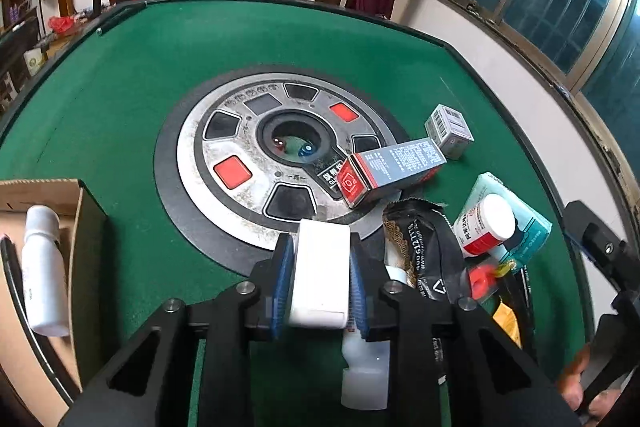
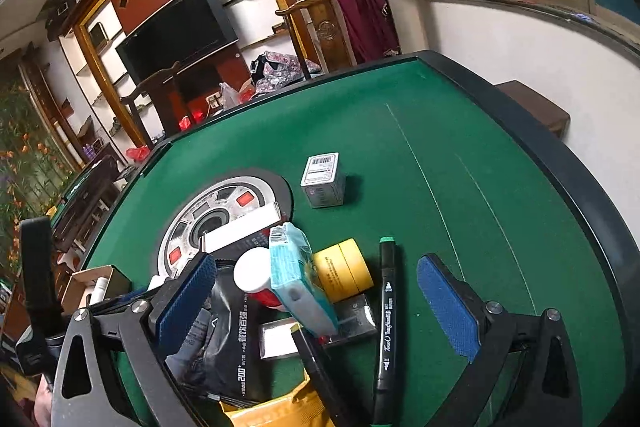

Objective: Organize objects
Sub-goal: 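Grasp the white plug charger with the left gripper, then carry the charger toward the tray with left while right grasps the green-label white bottle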

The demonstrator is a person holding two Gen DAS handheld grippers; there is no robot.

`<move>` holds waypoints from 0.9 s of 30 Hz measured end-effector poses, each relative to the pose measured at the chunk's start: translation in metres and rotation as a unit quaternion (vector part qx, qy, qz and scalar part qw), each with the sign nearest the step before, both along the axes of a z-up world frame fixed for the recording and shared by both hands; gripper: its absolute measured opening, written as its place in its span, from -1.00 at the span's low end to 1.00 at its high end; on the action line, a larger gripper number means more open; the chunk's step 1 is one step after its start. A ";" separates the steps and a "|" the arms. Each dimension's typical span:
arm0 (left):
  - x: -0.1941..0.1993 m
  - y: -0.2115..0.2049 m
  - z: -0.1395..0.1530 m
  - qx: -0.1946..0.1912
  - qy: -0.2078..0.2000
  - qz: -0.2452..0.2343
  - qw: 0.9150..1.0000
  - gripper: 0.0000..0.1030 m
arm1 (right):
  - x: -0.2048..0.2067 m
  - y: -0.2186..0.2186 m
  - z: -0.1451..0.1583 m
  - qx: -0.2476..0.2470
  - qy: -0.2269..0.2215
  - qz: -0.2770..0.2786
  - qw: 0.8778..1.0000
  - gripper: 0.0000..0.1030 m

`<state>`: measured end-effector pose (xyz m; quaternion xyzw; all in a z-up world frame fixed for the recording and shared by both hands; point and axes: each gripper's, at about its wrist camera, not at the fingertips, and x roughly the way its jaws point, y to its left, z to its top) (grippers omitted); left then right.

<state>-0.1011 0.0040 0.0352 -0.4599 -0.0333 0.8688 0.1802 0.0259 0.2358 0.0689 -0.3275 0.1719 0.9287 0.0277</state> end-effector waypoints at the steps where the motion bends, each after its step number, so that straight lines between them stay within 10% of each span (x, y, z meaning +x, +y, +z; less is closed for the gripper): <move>1: 0.001 0.001 0.000 -0.006 0.004 -0.002 1.000 -0.54 | -0.001 0.000 0.001 0.000 0.002 0.000 1.000 0.99; 12: 0.013 -0.011 -0.010 0.019 0.008 0.036 0.999 -0.58 | -0.008 0.009 -0.005 -0.017 -0.013 -0.013 1.000 0.99; 27: 0.147 -0.087 0.094 0.074 0.135 0.068 0.986 -0.58 | 0.005 -0.009 -0.005 0.047 -0.002 -0.013 0.999 0.99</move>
